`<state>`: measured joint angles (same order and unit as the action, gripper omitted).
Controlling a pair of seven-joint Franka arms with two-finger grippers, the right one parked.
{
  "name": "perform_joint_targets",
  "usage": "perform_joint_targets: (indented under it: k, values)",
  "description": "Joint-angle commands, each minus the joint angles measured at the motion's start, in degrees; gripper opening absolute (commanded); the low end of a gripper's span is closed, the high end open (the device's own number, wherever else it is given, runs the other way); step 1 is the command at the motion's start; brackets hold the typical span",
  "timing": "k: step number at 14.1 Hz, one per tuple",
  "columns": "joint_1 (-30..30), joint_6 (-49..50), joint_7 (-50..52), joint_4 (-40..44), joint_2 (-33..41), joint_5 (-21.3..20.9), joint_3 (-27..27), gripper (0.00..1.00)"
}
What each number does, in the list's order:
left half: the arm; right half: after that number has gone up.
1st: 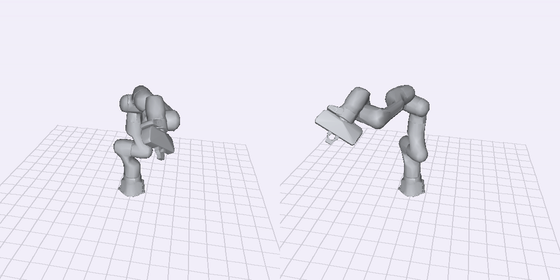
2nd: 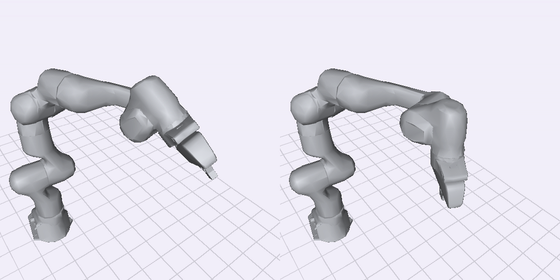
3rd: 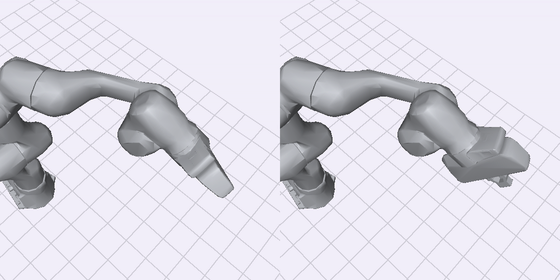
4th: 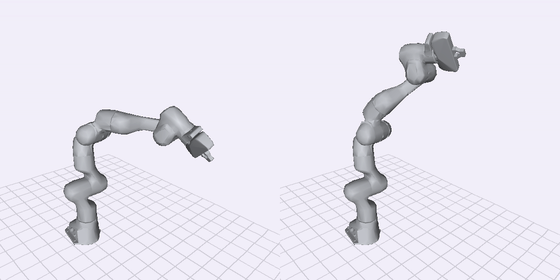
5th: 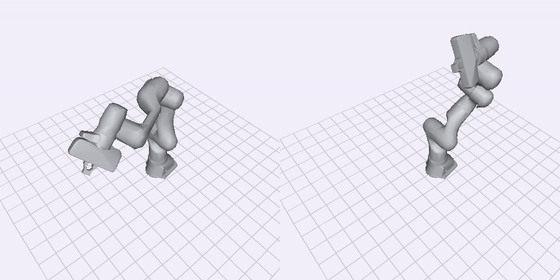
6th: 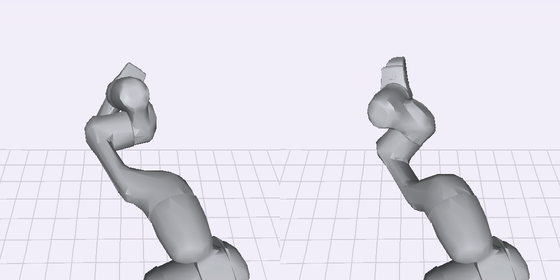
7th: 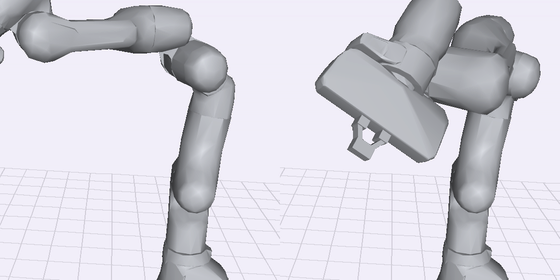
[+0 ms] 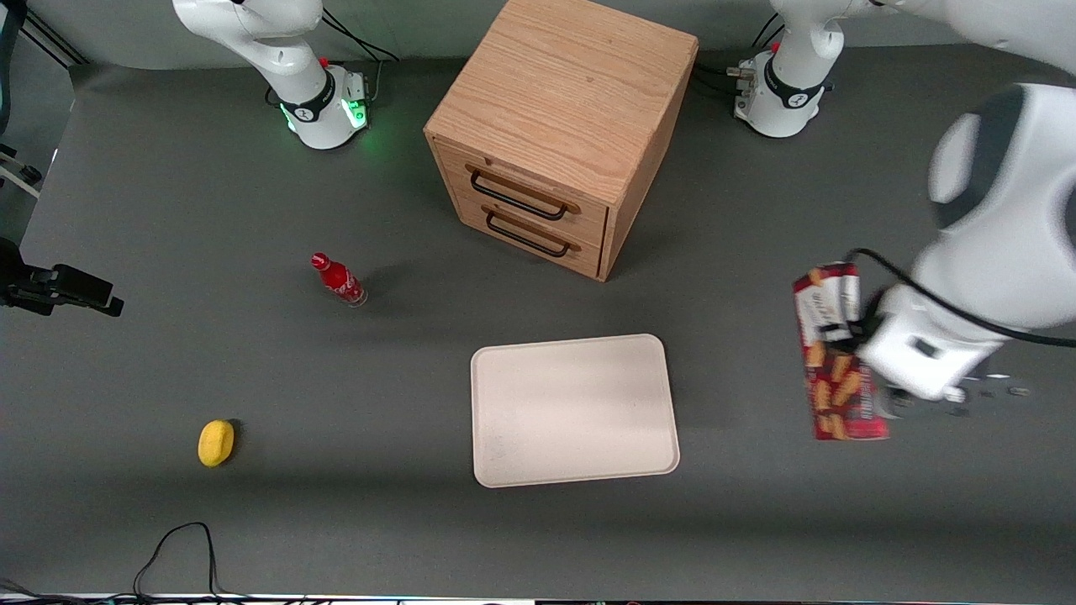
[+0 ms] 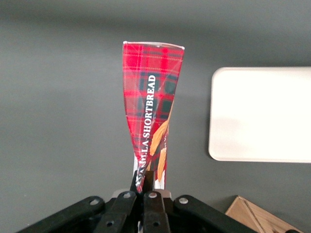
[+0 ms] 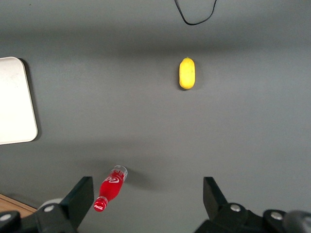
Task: Place red cookie box on tray
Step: 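Carry the held cookie box over the white tray's edge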
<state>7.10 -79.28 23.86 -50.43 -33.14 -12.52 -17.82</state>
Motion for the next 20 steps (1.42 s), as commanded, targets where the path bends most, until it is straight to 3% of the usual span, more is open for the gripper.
perform_joint_targets:
  k: [1, 6, 12, 17, 20]
  values:
    - [4.5, -0.5, 1.7, -0.2, 0.7, -1.2, 0.5, 0.0]
    - [11.5, -0.8, 9.7, -0.7, -0.3, -1.6, 0.7, 0.0]
    - [10.9, -10.5, 10.5, -5.5, -4.1, -1.1, 0.9, 0.0]
    - [9.2, -25.7, 10.8, -15.6, -7.0, 0.0, 0.9, 0.0]
    - [8.6, -29.8, 11.6, -18.1, -9.9, 0.3, 1.0, 0.0]
